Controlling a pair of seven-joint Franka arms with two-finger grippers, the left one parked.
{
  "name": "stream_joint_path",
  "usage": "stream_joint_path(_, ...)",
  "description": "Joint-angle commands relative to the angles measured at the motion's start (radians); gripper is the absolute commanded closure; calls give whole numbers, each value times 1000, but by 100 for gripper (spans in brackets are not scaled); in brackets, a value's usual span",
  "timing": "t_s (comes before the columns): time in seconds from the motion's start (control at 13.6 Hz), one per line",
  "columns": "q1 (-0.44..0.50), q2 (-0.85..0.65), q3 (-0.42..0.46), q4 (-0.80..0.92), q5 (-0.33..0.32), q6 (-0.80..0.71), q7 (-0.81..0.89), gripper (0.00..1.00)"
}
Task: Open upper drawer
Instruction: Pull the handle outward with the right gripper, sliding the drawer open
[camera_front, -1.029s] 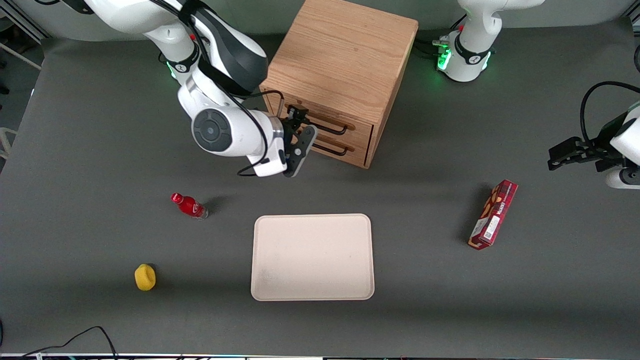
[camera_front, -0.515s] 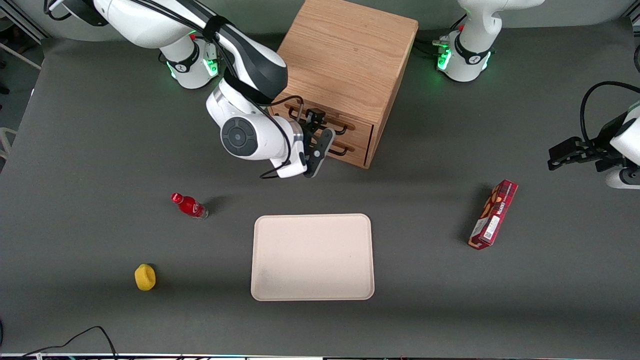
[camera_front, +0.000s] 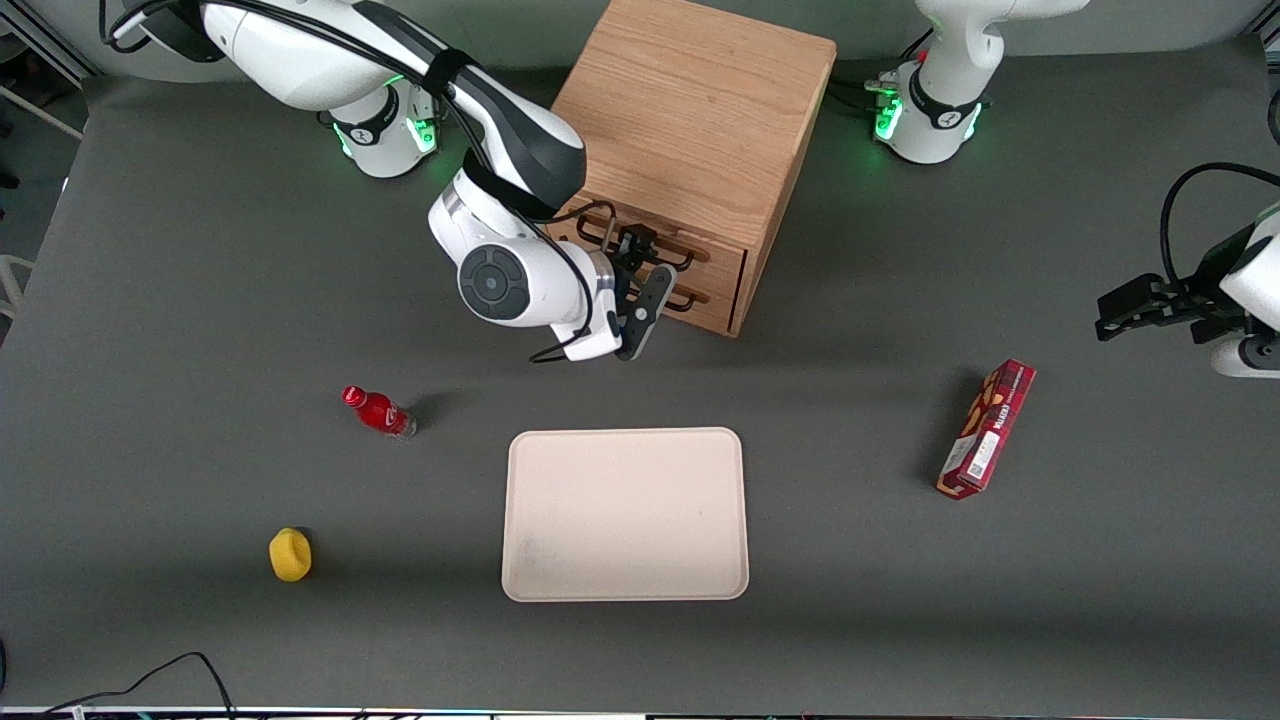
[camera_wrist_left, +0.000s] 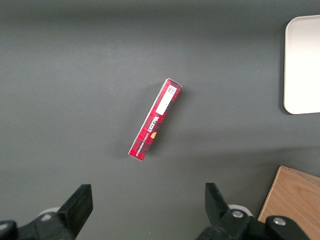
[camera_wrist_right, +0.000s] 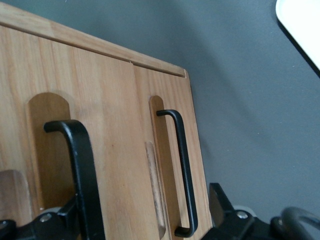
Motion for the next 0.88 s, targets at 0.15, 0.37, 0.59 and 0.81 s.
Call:
stream_joint_path(0.15, -9, 75, -56, 138, -51, -3, -19, 0)
stream_joint_path(0.37, -9, 104, -90, 184, -53, -25, -21, 0)
stream_joint_path(0.59, -9, 136, -131, 268, -50, -87, -24, 0)
stream_joint_path(0.81, -9, 179, -160, 357, -50, -122, -24, 0)
